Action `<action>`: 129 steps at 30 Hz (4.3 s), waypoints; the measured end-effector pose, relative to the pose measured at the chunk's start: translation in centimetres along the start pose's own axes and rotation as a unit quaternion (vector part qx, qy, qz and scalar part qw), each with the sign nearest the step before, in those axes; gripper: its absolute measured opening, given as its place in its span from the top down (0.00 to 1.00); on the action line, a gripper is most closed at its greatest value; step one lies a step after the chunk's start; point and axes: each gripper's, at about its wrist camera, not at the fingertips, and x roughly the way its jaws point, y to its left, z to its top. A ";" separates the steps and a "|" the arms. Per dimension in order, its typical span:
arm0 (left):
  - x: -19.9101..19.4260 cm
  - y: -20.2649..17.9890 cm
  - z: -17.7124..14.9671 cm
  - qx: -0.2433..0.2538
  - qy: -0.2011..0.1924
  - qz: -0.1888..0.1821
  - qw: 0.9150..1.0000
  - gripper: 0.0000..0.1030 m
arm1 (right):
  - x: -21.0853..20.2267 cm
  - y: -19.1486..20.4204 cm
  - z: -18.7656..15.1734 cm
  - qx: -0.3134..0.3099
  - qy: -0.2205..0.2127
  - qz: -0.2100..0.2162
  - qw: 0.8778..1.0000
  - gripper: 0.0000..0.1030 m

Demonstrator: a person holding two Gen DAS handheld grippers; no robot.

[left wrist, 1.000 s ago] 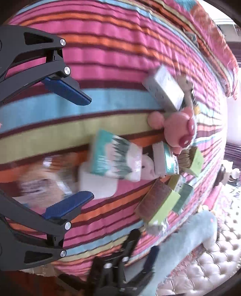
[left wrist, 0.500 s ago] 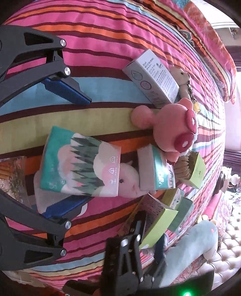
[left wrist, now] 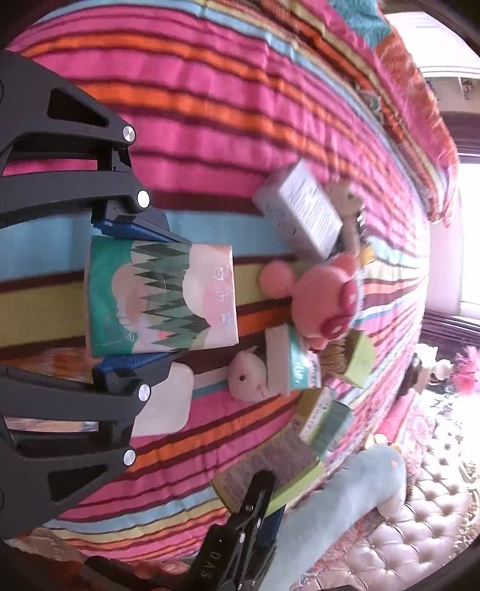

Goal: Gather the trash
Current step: 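Grasp the green box with right tool while left grasps tissue pack, then drop the green box and tissue pack into the wastebasket from both tools, then grasp the crumpled paper ball with right tool while left grasps white box, then carry paper ball and white box over the wastebasket and open both tools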

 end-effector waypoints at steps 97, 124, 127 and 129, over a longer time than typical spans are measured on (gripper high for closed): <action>11.0 8.1 9.6 0.090 0.026 0.056 0.994 0.17 | 7.1 -8.5 -0.1 0.087 0.020 -0.072 0.993 0.26; -18.6 -0.1 -21.8 0.070 -0.007 -0.116 0.991 0.54 | -19.5 10.8 -20.6 0.014 -0.065 0.068 0.995 0.45; -17.6 -0.7 -27.9 0.034 0.058 -0.120 0.991 0.54 | -18.0 13.3 -25.7 0.039 0.021 0.112 0.993 0.45; -15.2 -1.2 -31.4 0.030 0.108 -0.094 0.989 0.54 | -15.3 13.9 -28.4 0.064 0.080 0.128 0.987 0.45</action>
